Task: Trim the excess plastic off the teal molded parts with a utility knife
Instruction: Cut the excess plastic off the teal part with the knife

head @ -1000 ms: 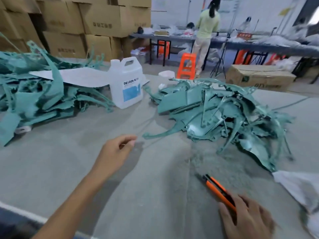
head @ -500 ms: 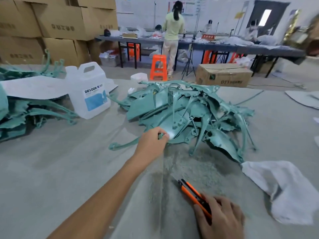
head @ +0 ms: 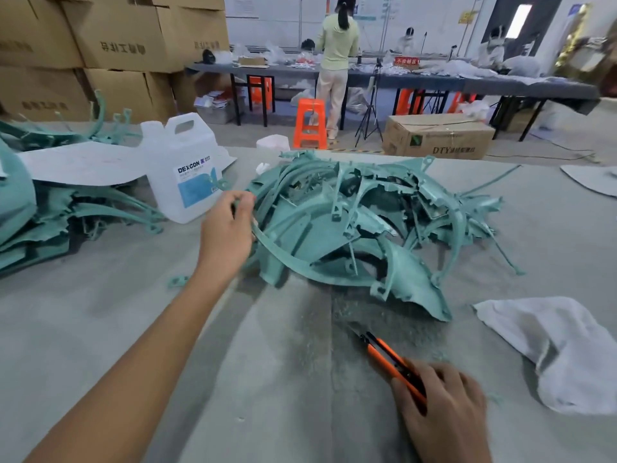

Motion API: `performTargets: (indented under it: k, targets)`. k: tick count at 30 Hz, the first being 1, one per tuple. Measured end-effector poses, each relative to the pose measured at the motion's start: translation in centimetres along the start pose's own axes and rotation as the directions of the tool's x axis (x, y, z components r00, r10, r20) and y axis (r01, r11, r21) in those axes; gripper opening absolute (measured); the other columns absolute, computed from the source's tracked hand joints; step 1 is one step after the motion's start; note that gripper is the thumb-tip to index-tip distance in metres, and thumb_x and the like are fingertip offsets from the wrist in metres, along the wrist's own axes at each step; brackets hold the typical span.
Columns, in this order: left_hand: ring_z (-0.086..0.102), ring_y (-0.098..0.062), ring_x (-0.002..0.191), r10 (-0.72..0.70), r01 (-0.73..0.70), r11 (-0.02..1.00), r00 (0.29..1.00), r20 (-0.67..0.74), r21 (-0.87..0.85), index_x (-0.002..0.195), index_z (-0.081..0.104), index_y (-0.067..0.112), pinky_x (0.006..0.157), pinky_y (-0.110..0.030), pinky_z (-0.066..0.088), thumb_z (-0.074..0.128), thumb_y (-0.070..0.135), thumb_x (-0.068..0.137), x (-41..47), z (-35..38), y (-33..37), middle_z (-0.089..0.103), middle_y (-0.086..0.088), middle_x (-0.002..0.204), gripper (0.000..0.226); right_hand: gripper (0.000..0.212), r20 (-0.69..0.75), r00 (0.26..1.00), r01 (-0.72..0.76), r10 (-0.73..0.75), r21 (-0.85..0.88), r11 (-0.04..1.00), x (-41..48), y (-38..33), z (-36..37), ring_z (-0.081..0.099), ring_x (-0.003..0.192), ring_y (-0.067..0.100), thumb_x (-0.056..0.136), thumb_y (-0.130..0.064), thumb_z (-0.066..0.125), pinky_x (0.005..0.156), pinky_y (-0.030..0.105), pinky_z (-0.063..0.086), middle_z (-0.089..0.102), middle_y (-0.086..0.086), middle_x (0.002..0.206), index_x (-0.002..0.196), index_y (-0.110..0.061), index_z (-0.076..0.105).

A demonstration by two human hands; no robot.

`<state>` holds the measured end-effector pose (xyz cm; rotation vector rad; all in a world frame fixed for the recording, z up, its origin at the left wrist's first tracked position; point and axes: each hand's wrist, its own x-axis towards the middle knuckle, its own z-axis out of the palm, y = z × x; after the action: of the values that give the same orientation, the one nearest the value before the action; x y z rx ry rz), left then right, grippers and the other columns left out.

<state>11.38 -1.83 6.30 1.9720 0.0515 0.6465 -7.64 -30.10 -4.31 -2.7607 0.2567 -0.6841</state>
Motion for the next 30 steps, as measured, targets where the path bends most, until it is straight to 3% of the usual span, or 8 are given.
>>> performTargets:
  k: [3, 5, 7, 10, 15, 19, 23, 30]
  targets:
    - [0.054, -0.021, 0.056, -0.144, 0.137, 0.984, 0.988, -0.053, -0.111, 0.088, 0.063, 0.027, 0.065, -0.039, 0.047, 0.045, 0.031, 0.096, 3.8, -0.4, -1.2, 0.058, 0.009, 0.063, 0.02, 0.053, -0.053, 0.997, 0.048, -0.049, -0.015, 0.999, 0.1, 0.5, 0.4, 0.065, 0.074, 0.045, 0.079, -0.052, 0.048, 0.073, 0.054, 0.055, 0.071, 0.014, 0.083, 0.088, -0.012, 0.081]
    - [0.051, -0.021, 0.052, -0.194, 0.177, 0.971, 0.976, -0.103, -0.16, 0.083, 0.061, 0.026, 0.062, -0.04, 0.045, 0.044, 0.027, 0.094, 5.8, -1.2, -1.4, 0.056, 0.001, 0.065, 0.021, 0.066, -0.086, 0.995, 0.059, -0.058, 0.008, 0.998, 0.2, 0.7, 0.6, 0.066, 0.071, 0.044, 0.092, -0.062, 0.038, 0.07, 0.051, 0.056, 0.071, 0.014, 0.082, 0.087, -0.012, 0.081]
    - [0.055, -0.025, 0.058, -0.183, 0.161, 0.976, 0.971, -0.152, -0.146, 0.08, 0.06, 0.029, 0.063, -0.044, 0.048, 0.044, 0.032, 0.091, 7.3, -2.6, -1.1, 0.057, 0.002, 0.065, 0.02, 0.074, -0.09, 0.995, 0.047, -0.046, 0.003, 0.999, 0.2, 1.0, 1.0, 0.066, 0.072, 0.044, 0.094, -0.066, 0.031, 0.071, 0.05, 0.055, 0.071, 0.014, 0.083, 0.088, -0.013, 0.081]
    - [0.066, -0.033, 0.076, -0.118, 0.102, 0.992, 0.966, -0.232, -0.08, 0.079, 0.06, 0.033, 0.073, -0.048, 0.054, 0.043, 0.037, 0.09, 9.0, -5.2, -0.8, 0.065, 0.003, 0.075, 0.021, 0.054, -0.062, 0.997, 0.049, -0.051, -0.045, 0.998, 0.3, 1.0, 1.2, 0.066, 0.075, 0.044, 0.082, -0.055, 0.048, 0.074, 0.05, 0.054, 0.071, 0.015, 0.085, 0.089, -0.013, 0.081]
    - [0.052, -0.008, 0.039, -0.171, 0.107, 0.977, 0.911, -0.376, -0.185, 0.088, 0.062, 0.024, 0.051, -0.03, 0.045, 0.044, 0.028, 0.094, 10.5, -8.9, -1.9, 0.059, 0.007, 0.055, 0.02, 0.065, -0.08, 0.996, 0.024, -0.027, -0.04, 0.999, 0.1, 1.0, 1.5, 0.066, 0.076, 0.042, 0.092, -0.063, 0.037, 0.075, 0.047, 0.052, 0.071, 0.013, 0.087, 0.093, -0.015, 0.08]
    - [0.055, -0.015, 0.05, -0.322, 0.196, 0.933, 0.828, -0.459, -0.301, 0.09, 0.061, 0.022, 0.057, -0.034, 0.048, 0.041, 0.024, 0.095, 10.5, -12.2, -3.3, 0.06, 0.003, 0.067, 0.021, 0.051, -0.072, 0.996, 0.052, -0.057, -0.076, 0.996, 0.1, 1.2, 1.4, 0.065, 0.074, 0.042, 0.079, -0.052, 0.05, 0.074, 0.045, 0.047, 0.07, 0.012, 0.085, 0.094, -0.014, 0.081]
    - [0.047, -0.006, 0.039, -0.403, 0.199, 0.877, 0.801, -0.442, -0.438, 0.087, 0.054, 0.02, 0.045, -0.024, 0.046, 0.041, 0.023, 0.103, 9.7, -15.0, -4.1, 0.051, 0.001, 0.067, 0.021, 0.057, -0.034, 0.997, 0.061, -0.063, -0.057, 0.997, 0.2, 1.1, 1.0, 0.066, 0.074, 0.041, 0.084, -0.06, 0.045, 0.073, 0.045, 0.049, 0.07, 0.012, 0.085, 0.093, -0.016, 0.079]
    - [0.045, -0.009, 0.044, -0.436, 0.197, 0.808, 0.833, -0.34, -0.555, 0.089, 0.058, 0.02, 0.046, -0.022, 0.042, 0.043, 0.023, 0.105, 6.6, -17.4, -3.4, 0.05, 0.001, 0.07, 0.022, 0.055, -0.032, 0.999, 0.037, -0.039, -0.052, 0.998, 0.0, 0.4, 0.4, 0.066, 0.076, 0.043, 0.077, -0.055, 0.046, 0.072, 0.05, 0.052, 0.07, 0.014, 0.085, 0.094, -0.014, 0.079]
